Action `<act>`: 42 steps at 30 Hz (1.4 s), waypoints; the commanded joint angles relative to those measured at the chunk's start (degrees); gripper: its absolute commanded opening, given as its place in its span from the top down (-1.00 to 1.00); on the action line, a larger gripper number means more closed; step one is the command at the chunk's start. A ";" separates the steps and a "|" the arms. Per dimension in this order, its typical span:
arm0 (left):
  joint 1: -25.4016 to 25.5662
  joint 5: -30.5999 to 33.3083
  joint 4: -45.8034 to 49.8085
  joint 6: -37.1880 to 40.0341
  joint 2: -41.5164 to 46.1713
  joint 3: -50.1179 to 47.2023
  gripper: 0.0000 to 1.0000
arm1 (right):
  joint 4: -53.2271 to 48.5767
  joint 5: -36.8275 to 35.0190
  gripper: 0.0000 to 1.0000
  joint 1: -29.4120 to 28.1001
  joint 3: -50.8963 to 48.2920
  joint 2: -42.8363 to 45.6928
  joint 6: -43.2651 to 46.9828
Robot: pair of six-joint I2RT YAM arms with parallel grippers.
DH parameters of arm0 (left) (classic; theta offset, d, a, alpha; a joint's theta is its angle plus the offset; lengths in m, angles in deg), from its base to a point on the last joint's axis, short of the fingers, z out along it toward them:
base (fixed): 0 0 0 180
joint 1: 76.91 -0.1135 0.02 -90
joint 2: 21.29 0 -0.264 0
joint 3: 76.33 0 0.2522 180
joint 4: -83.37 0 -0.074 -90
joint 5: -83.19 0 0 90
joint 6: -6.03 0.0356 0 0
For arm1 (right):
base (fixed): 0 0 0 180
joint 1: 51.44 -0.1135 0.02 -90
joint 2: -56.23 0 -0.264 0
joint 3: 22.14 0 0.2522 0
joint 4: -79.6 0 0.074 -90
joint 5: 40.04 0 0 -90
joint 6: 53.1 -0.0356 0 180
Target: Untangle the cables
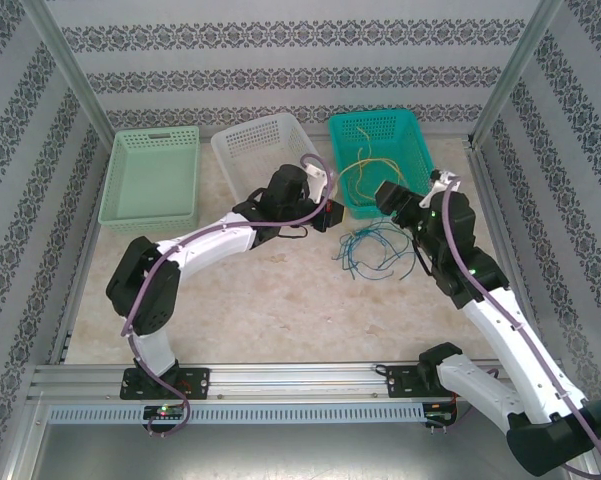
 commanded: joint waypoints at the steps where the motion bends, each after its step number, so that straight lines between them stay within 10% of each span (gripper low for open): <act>1: 0.70 -0.40 -0.27 0.41 2.95 -0.14 1.00 | -8.83 -1.41 -0.96 0.49 -2.46 -1.25 6.22; 25: 0.79 0.54 -2.20 -6.01 2.94 -0.87 1.00 | 4.77 5.99 -0.70 -6.89 -14.27 -13.06 -5.39; 36: 0.79 -0.11 -5.63 -9.95 3.32 -1.27 1.00 | 11.00 2.64 -0.24 -8.38 -16.04 -18.11 -6.97; 42: 0.79 -0.10 -4.98 -9.97 4.56 -2.31 1.00 | 14.28 0.57 0.40 -8.23 -15.22 -22.41 -6.70</act>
